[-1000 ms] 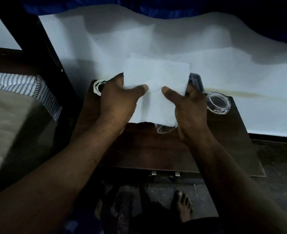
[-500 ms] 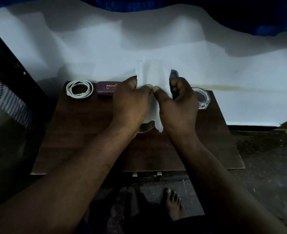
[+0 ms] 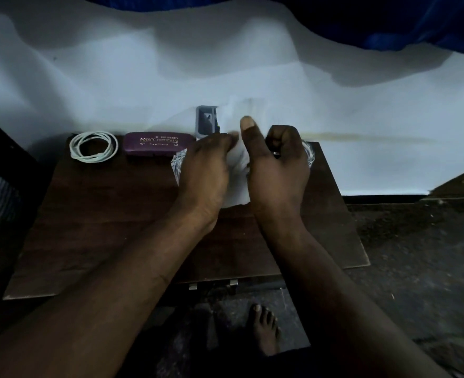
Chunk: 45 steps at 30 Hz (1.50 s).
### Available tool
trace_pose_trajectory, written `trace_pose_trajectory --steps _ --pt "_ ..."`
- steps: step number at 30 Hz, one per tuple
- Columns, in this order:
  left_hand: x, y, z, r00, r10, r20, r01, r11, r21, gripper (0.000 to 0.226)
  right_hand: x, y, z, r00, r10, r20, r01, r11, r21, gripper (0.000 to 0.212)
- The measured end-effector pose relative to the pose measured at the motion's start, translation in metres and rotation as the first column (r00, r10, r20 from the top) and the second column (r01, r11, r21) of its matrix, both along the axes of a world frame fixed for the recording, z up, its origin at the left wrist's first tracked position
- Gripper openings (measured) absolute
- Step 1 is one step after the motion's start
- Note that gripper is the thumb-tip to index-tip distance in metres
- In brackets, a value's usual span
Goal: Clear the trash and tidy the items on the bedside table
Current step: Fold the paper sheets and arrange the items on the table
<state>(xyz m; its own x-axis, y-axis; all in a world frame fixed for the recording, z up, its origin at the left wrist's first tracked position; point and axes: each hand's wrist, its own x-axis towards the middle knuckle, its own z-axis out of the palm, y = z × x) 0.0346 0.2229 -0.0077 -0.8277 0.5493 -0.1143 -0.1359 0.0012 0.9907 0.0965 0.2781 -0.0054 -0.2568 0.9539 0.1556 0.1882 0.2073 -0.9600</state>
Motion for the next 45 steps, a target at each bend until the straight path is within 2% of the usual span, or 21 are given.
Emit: trace_pose_trajectory --steps 3,5,6,8,11,15,18,22,27,34,38,41,45 --pt "0.001 -0.001 0.002 0.975 -0.116 0.191 0.089 0.986 0.144 0.052 0.003 -0.003 0.004 0.998 0.034 -0.053 -0.036 0.999 -0.035 0.047" --pt "0.001 -0.002 0.000 0.961 -0.220 0.168 0.190 0.966 0.176 0.066 0.003 -0.003 0.006 0.997 0.036 -0.064 -0.040 0.998 -0.058 0.056" --pt "0.000 -0.001 -0.001 0.967 -0.225 0.119 0.207 0.968 0.142 0.065 0.004 -0.003 0.007 0.997 0.031 -0.070 -0.035 0.997 -0.063 0.059" --pt "-0.001 0.001 -0.006 0.983 -0.176 0.051 0.170 0.981 0.093 0.044 0.005 -0.002 0.008 0.994 0.025 -0.111 -0.033 0.997 -0.066 0.058" --pt "-0.003 0.004 -0.009 0.992 -0.079 0.101 0.073 0.995 0.063 0.026 0.002 0.000 0.005 0.986 0.034 -0.163 -0.051 0.993 -0.102 0.051" --pt "-0.007 0.003 -0.008 0.993 -0.017 0.114 0.009 0.997 0.070 0.015 0.000 0.007 0.000 0.999 -0.034 -0.012 0.034 0.999 0.032 0.017" --pt "-0.011 0.003 -0.010 0.990 0.004 0.138 -0.019 0.994 0.110 0.012 0.001 0.011 -0.002 0.999 0.021 0.044 -0.019 0.999 -0.034 0.019" --pt "-0.012 0.001 -0.008 0.987 0.007 0.158 -0.030 0.989 0.144 0.018 0.000 0.011 -0.003 0.980 0.152 0.124 -0.135 0.982 -0.135 0.020" --pt "-0.017 -0.001 -0.011 0.982 -0.027 0.184 0.008 0.995 0.101 0.012 -0.001 0.010 -0.005 0.982 0.142 0.121 -0.129 0.986 -0.108 0.021" --pt "-0.019 -0.003 -0.014 0.991 -0.088 0.104 0.083 0.995 0.051 0.016 -0.004 0.012 -0.007 0.997 0.072 -0.005 -0.072 0.983 -0.172 0.015" --pt "-0.026 -0.004 -0.016 0.996 -0.007 0.086 0.001 0.997 0.077 0.021 -0.005 0.011 -0.009 0.984 0.170 -0.061 -0.180 0.939 -0.292 0.017" --pt "-0.033 -0.006 -0.017 0.996 0.000 0.090 -0.010 0.994 0.108 0.027 -0.006 0.010 -0.013 0.970 0.241 0.026 -0.229 0.944 -0.236 0.014" --pt "-0.035 -0.008 -0.018 0.997 -0.025 0.075 0.014 0.989 0.146 0.038 -0.008 0.011 -0.013 0.963 0.255 0.090 -0.239 0.958 -0.160 0.017"
